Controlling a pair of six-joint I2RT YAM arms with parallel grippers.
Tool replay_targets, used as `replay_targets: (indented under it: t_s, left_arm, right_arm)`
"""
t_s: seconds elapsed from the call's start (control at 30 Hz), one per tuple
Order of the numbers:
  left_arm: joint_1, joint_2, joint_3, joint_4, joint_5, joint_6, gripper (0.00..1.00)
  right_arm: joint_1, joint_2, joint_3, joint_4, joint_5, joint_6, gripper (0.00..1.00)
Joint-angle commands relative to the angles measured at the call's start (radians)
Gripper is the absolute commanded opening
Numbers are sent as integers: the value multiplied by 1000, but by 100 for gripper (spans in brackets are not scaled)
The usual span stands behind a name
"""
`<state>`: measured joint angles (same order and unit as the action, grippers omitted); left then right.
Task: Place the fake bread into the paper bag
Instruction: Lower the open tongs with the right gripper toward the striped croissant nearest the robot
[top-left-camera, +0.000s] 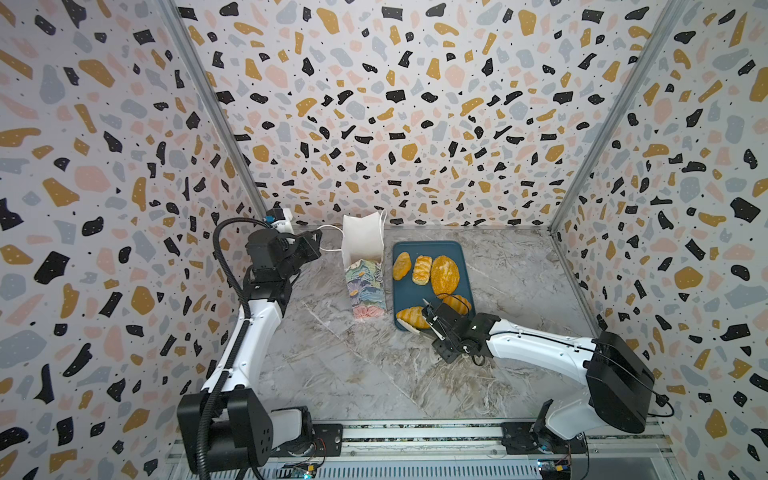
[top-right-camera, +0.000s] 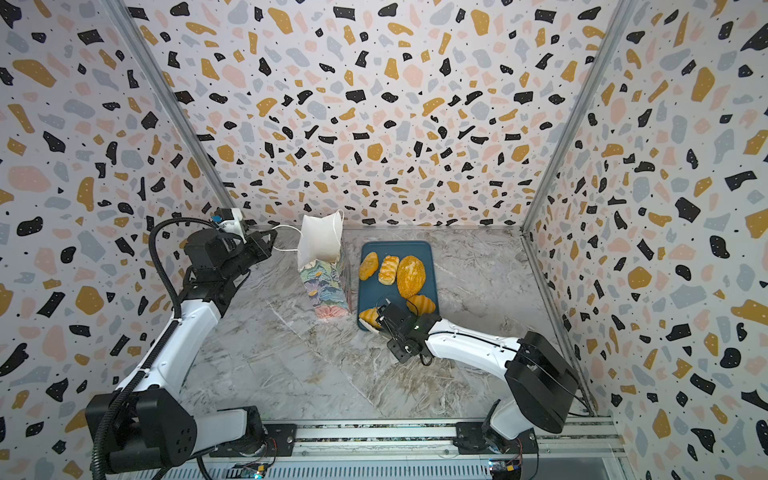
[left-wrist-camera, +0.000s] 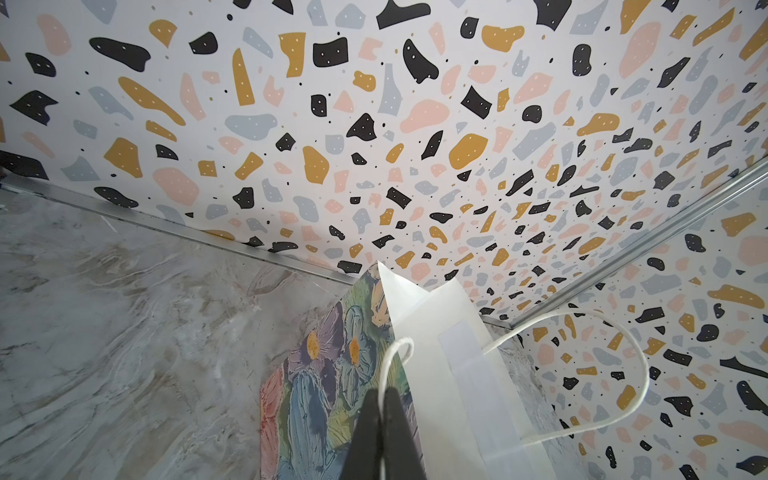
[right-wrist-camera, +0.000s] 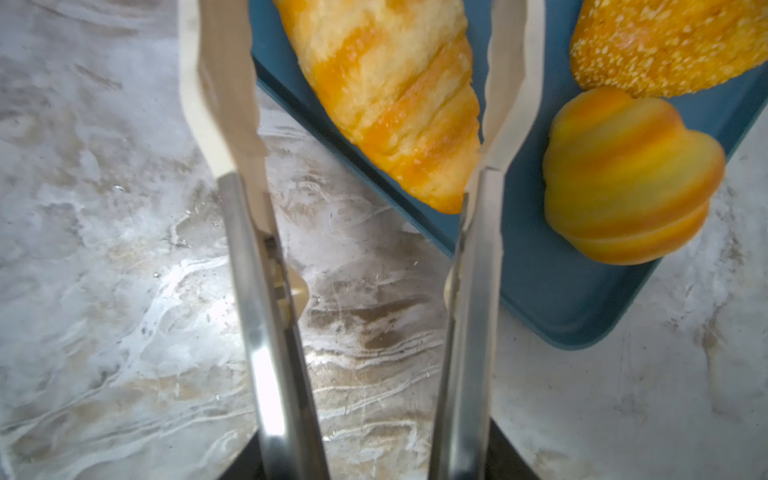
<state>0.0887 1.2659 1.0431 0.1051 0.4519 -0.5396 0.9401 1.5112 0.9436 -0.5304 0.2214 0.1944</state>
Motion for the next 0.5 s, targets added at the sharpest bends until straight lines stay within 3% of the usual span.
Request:
replay_targets:
  t_s: [0.0,0.27,0.47]
  left_arm:
    - [-3,-6,8,36,23,-5,0]
    - [-3,-1,5,47,28,6,0]
    - [-3,-8,2,59,27,29,0]
  right_arm:
    - [-4,4,35,-18,12,-10,42]
    - [-4,-31,9,14,25,-26,24]
    - [-7,-111,-25,70,25,-47,23]
